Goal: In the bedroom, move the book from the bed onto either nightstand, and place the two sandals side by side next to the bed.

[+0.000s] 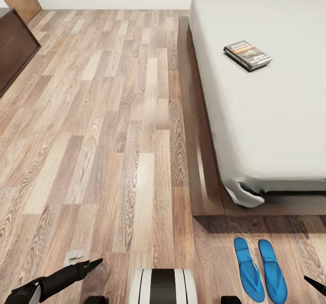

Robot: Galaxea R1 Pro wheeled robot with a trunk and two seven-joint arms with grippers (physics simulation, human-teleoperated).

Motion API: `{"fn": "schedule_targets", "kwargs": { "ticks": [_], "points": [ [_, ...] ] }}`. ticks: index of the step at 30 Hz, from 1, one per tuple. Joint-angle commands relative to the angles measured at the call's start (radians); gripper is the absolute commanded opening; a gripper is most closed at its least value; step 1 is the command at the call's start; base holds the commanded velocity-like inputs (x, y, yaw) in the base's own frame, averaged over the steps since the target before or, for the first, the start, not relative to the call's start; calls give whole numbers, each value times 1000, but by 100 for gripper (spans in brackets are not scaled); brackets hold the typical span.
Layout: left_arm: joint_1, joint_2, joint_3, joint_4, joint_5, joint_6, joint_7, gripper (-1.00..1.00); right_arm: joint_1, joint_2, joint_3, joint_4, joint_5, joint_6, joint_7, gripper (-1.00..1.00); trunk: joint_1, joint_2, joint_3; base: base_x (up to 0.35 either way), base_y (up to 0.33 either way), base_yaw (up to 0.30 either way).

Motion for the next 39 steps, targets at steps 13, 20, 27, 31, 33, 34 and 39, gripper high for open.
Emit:
{"fn": "schedule_targets", "kwargs": {
  "ticks": [13, 20, 27, 31, 33, 34, 39],
  "points": [
    [-1, -8, 7, 12, -8, 9, -5, 100, -1, 1, 9, 4, -5, -10, -3, 100, -6, 3, 50, 0, 0, 0],
    [-1, -10, 8, 13, -7, 9, -5, 100, -1, 23, 10, 4, -5, -11, -7, 100, -9, 4, 77, 0, 0, 0],
    [-1, -10, 9, 13, -7, 9, -5, 100, -1, 30, 9, 4, -5, -11, -7, 100, -12, 6, 104, 0, 0, 0],
    [-1, -10, 9, 13, -7, 9, -6, 100, -1, 30, 10, 4, -5, -11, -7, 100, -14, 7, 119, 0, 0, 0],
    [-1, -10, 9, 13, -7, 9, -5, 100, -1, 30, 10, 4, -5, -11, -7, 100, -15, 7, 127, 0, 0, 0],
    [-1, -10, 9, 13, -8, 9, -5, 100, -1, 30, 10, 4, -5, -11, -7, 100, -15, 8, 131, 0, 0, 0],
    [-1, -10, 9, 13, -9, 9, -5, 100, -1, 36, 9, 4, -5, -11, -7, 100, -18, 9, 150, 0, 0, 0]
  ]
}}
